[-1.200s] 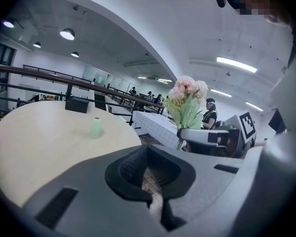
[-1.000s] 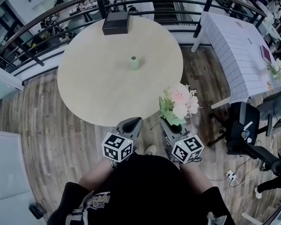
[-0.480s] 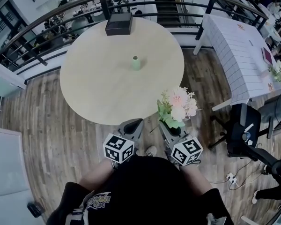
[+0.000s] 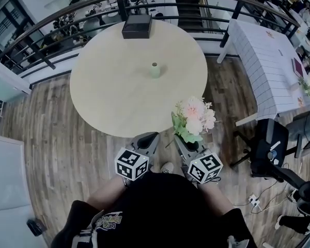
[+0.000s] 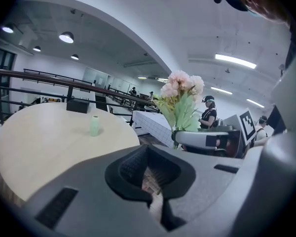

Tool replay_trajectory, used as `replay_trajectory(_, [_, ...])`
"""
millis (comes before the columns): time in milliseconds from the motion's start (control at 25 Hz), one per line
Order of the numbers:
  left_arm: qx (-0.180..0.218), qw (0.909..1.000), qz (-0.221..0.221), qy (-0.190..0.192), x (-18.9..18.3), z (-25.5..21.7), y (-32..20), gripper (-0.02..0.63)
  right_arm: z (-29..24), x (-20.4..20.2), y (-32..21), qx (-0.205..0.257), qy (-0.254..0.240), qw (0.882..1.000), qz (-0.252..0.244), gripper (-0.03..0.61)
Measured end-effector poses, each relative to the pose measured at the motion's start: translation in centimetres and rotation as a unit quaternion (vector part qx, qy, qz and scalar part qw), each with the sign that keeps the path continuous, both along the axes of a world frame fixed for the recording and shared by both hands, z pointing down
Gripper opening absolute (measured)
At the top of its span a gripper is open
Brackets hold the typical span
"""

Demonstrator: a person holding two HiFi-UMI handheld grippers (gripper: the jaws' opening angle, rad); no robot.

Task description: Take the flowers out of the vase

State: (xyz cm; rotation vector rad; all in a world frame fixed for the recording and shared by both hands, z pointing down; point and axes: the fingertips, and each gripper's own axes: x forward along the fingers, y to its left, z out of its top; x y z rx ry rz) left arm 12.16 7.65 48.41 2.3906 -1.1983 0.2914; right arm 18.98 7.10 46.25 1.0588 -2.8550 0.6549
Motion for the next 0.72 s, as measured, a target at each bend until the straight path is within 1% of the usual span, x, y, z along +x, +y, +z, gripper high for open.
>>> replay_trajectory(720, [-0.003, 1.0000, 0.003, 0.001, -1.0, 0.0, -0.4, 0.006, 0.1, -1.5, -0.5, -0.001, 0.006, 1.000, -0.009, 0.069])
